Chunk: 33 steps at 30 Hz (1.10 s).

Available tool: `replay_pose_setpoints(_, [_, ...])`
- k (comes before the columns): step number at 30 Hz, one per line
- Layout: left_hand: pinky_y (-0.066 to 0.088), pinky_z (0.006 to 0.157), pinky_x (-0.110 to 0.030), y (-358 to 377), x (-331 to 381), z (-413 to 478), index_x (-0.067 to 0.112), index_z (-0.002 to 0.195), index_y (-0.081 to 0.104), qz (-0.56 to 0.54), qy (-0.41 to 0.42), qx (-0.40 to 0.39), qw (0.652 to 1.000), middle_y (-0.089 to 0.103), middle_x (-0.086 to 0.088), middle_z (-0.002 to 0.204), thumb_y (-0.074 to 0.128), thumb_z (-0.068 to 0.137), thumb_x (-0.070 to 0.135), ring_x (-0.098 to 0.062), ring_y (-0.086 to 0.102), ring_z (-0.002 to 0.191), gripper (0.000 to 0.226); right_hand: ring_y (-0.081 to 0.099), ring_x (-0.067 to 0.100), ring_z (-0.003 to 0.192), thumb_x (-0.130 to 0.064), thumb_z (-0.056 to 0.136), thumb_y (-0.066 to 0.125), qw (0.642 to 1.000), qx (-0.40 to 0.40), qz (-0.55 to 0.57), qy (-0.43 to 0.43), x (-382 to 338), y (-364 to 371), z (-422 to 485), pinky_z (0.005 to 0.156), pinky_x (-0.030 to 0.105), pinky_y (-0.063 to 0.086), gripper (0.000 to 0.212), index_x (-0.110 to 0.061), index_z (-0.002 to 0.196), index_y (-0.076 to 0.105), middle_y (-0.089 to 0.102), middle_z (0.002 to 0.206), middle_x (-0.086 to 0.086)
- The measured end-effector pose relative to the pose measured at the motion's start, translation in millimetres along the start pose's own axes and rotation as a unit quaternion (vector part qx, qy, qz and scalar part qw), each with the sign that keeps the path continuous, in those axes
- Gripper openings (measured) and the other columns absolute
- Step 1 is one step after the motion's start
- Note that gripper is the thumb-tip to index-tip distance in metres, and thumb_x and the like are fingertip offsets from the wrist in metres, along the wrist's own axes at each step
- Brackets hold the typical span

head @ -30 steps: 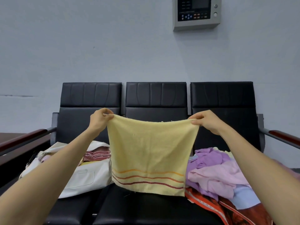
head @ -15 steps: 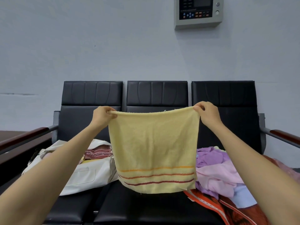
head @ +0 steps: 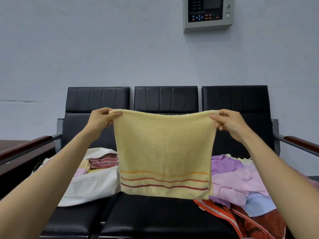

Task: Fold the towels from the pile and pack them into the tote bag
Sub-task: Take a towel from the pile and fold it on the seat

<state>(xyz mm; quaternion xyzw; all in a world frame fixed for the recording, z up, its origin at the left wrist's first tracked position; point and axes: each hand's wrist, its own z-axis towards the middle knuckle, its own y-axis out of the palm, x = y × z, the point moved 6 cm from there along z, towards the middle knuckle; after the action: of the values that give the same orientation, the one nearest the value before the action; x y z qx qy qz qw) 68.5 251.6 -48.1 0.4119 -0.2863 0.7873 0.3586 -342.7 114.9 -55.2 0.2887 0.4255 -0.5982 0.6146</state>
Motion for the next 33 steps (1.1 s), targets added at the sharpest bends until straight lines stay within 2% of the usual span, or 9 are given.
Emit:
replay_pose_setpoints(2, [0.039, 0.048, -0.019, 1, 0, 7, 0.008, 0.078, 0.065, -0.002, -0.004, -0.008, 1.0, 0.05, 0.004, 0.058, 0.076, 0.08, 0.021, -0.008, 0.042, 0.048, 0.018, 0.051, 0.012, 0.049, -0.018, 0.091, 0.064, 0.999, 0.024, -0.03, 0.004, 6, -4, 9, 0.041, 0.019, 0.042, 0.02, -0.001, 0.102, 0.063, 0.055, 0.071, 0.01])
replay_pose_setpoints(4, [0.045, 0.046, -0.017, 8, -10, 15, 0.005, 0.076, 0.063, 0.017, -0.024, -0.018, 0.999, 0.053, 0.002, 0.059, 0.078, 0.079, 0.017, -0.005, 0.047, 0.043, 0.019, 0.058, 0.012, 0.047, -0.019, 0.096, 0.057, 0.998, 0.036, -0.04, 0.035, 19, 1, 19, 0.041, 0.02, 0.047, 0.019, 0.0, 0.102, 0.059, 0.055, 0.075, 0.011])
replay_pose_setpoints(8, [0.056, 0.056, -0.018, 30, -58, 31, -0.002, 0.083, 0.062, 0.011, -0.098, -0.004, 0.995, 0.064, -0.017, 0.083, 0.076, 0.077, 0.002, -0.013, 0.067, 0.06, 0.015, 0.072, 0.023, 0.07, -0.014, 0.1, 0.048, 0.993, 0.006, -0.005, 0.118, 65, 27, 36, 0.06, 0.025, 0.059, 0.011, -0.006, 0.093, 0.049, 0.058, 0.099, 0.023])
replay_pose_setpoints(11, [0.056, 0.071, -0.028, 37, -76, 37, 0.009, 0.078, 0.061, 0.04, -0.084, 0.085, 0.992, 0.065, -0.007, 0.085, 0.073, 0.081, 0.005, -0.019, 0.062, 0.077, 0.014, 0.067, 0.02, 0.096, -0.012, 0.1, 0.047, 0.995, 0.054, 0.038, 0.076, 74, 34, 47, 0.08, 0.024, 0.056, 0.012, -0.008, 0.088, 0.046, 0.059, 0.109, 0.02])
replay_pose_setpoints(15, [0.048, 0.076, -0.031, 38, -70, 34, 0.019, 0.076, 0.057, 0.003, -0.022, 0.136, 0.991, 0.064, 0.001, 0.085, 0.067, 0.086, 0.009, -0.018, 0.06, 0.085, 0.018, 0.065, 0.005, 0.09, -0.012, 0.101, 0.047, 0.992, 0.077, 0.102, -0.006, 56, 38, 40, 0.087, 0.017, 0.053, 0.018, -0.01, 0.083, 0.048, 0.061, 0.094, 0.005])
replay_pose_setpoints(20, [0.057, 0.072, -0.033, 40, -72, 3, 0.016, 0.084, 0.052, -0.063, -0.011, 0.091, 0.994, 0.064, -0.009, 0.086, 0.054, 0.096, 0.009, -0.023, 0.068, 0.072, 0.015, 0.07, 0.011, 0.08, -0.02, 0.103, 0.042, 0.995, 0.086, 0.046, -0.025, 54, 29, 13, 0.073, 0.019, 0.057, 0.018, -0.012, 0.092, 0.053, 0.066, 0.091, 0.005])
replay_pose_setpoints(25, [0.058, 0.069, -0.026, 23, -54, -23, 0.013, 0.084, 0.061, -0.075, 0.011, 0.123, 0.99, 0.068, -0.01, 0.082, 0.066, 0.089, 0.008, -0.017, 0.069, 0.066, 0.009, 0.072, 0.02, 0.066, -0.026, 0.101, 0.046, 0.989, 0.132, 0.036, -0.048, 42, 19, -12, 0.054, 0.023, 0.057, 0.022, -0.007, 0.1, 0.056, 0.066, 0.086, 0.009])
replay_pose_setpoints(30, [0.057, 0.062, -0.022, 15, -29, -22, 0.016, 0.085, 0.066, -0.019, 0.037, 0.123, 0.991, 0.067, -0.006, 0.072, 0.071, 0.086, 0.018, -0.008, 0.064, 0.053, 0.005, 0.069, 0.015, 0.054, -0.026, 0.1, 0.05, 0.982, 0.176, 0.02, -0.062, 34, 12, -17, 0.046, 0.02, 0.052, 0.022, -0.007, 0.102, 0.06, 0.066, 0.078, 0.008])
replay_pose_setpoints(33, [0.057, 0.06, -0.021, 20, -45, -13, 0.014, 0.09, 0.067, 0.024, -0.01, 0.086, 0.996, 0.067, -0.005, 0.074, 0.071, 0.086, 0.021, -0.008, 0.063, 0.051, 0.009, 0.068, 0.012, 0.053, -0.025, 0.1, 0.048, 0.988, 0.152, -0.011, -0.007, 54, 18, -11, 0.05, 0.021, 0.055, 0.021, -0.007, 0.103, 0.059, 0.066, 0.083, 0.008])
